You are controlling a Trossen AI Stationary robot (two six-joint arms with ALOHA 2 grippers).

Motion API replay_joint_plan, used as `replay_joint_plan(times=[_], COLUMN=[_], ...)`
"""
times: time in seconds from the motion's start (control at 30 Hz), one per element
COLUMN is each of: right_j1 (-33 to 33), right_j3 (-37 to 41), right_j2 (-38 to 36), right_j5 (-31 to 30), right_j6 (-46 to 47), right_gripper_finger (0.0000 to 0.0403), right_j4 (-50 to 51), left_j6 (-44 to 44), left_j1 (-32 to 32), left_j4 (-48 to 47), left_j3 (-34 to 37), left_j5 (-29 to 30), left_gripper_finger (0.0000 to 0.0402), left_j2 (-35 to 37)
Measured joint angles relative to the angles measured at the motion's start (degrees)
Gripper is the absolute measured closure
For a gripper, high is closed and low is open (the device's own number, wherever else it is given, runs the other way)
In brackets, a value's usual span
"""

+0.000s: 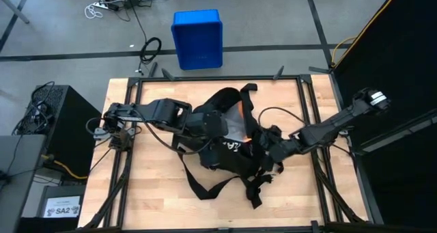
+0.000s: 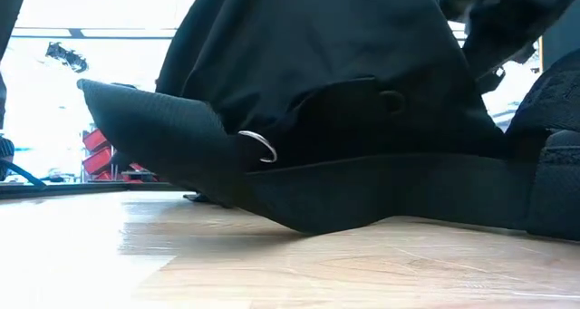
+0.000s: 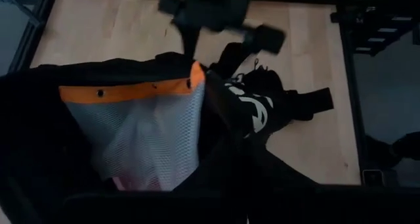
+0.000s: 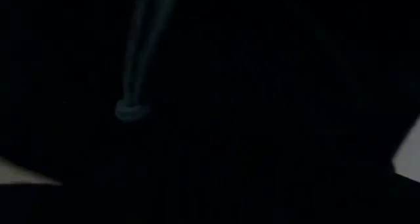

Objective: Unpack backpack
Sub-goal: Close the backpack

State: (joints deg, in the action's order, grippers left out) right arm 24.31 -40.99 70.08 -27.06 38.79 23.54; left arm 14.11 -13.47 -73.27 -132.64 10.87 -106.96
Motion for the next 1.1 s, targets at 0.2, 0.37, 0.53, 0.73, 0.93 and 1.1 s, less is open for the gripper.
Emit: replay_joint_plan(times=[0.2, 0.37, 0.53, 0.73, 0.93, 1.1], right_j1=[-4.2, -5.4, -4.9, -4.1, -4.4, -5.7], right_j3=[0.2, 0.4, 0.4, 0.4, 0.3, 0.3], right_j2=[6.8, 7.3, 2.2, -7.7, -15.8, -17.3], right_j5=[7.3, 12.4, 11.6, 9.8, 9.0, 8.8], right_j6=[-1.7, -3.1, -1.9, -1.5, -1.8, -3.5], right_gripper_finger=[0.0204, 0.0378, 0.0399, 0.0402, 0.0402, 0.0403], right_j4=[-8.4, -9.0, -6.7, -6.8, -8.7, -9.4], left_j6=[0.9, 1.5, 2.1, 2.9, -0.8, -11.9], left_j1=[0.0, -0.3, -0.4, -0.4, -0.2, -0.1], left_j4=[0.2, 0.6, -3.4, -6.3, 4.8, 19.4], left_j3=[0.0, -0.1, -0.1, -0.1, 0.0, 0.6], left_j5=[-0.2, -0.2, -0.2, -0.5, -0.7, -0.6], left_gripper_finger=[0.0402, 0.0401, 0.0401, 0.0401, 0.0401, 0.0400], left_j2=[0.0, 0.4, 0.5, 0.7, 0.7, -1.5])
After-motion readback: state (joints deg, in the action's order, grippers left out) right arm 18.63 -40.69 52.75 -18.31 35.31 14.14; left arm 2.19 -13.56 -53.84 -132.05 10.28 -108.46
